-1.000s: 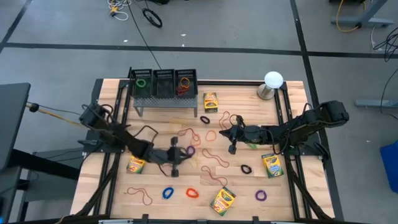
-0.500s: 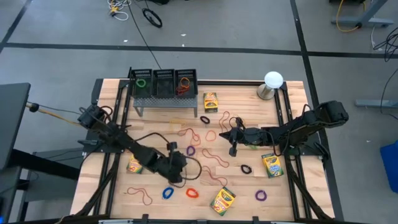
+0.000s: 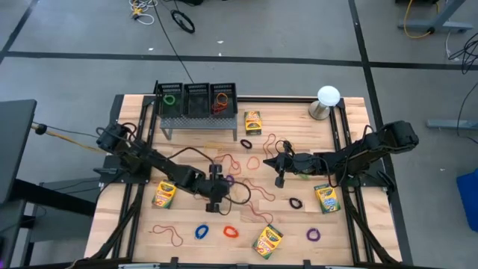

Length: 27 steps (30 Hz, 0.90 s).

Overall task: Pick & Place Office Desk Supplies
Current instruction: Put the left violet spiral keychain into the left black bin

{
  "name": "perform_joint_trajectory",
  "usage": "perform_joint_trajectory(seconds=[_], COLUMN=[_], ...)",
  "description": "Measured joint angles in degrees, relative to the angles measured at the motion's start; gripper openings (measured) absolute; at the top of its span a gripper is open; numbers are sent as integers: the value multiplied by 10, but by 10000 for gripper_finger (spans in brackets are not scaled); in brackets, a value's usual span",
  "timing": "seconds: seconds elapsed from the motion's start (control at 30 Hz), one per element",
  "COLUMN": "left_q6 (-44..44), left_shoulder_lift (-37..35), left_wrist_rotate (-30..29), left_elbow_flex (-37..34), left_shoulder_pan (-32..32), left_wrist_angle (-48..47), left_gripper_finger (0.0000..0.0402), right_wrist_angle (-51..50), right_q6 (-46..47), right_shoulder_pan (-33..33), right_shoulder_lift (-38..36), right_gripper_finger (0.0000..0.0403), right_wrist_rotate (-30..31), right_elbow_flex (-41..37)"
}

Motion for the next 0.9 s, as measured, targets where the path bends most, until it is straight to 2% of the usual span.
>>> perform_joint_trajectory(seconds=[0.2, 0.33, 0.57, 0.67, 0.73, 0.9], left_q6=[-94, -131, -128, -139, -152, -153], left_shoulder_lift=[0, 0, 1, 1, 1, 1], left_wrist_rotate=[-9, -7, 0, 2, -18, -31], left_elbow_flex=[0, 0, 0, 0, 0, 0], left_shoulder_pan=[50, 74, 52, 37, 28, 25], left_wrist_angle=[56, 46, 51, 26, 9, 12], left_gripper_finger=[197, 180, 168, 176, 185, 198], right_wrist_angle=[0, 1, 1, 1, 1, 1], right_q6=[0, 0, 0, 0, 0, 0], right_shoulder_pan=[0, 0, 0, 0, 0, 0], right_shoulder_lift=[0, 0, 0, 0, 0, 0], right_gripper_finger=[5, 5, 5, 5, 5, 5], right_wrist_rotate=[0, 0, 0, 0, 0, 0], right_elbow_flex=[0, 0, 0, 0, 0, 0])
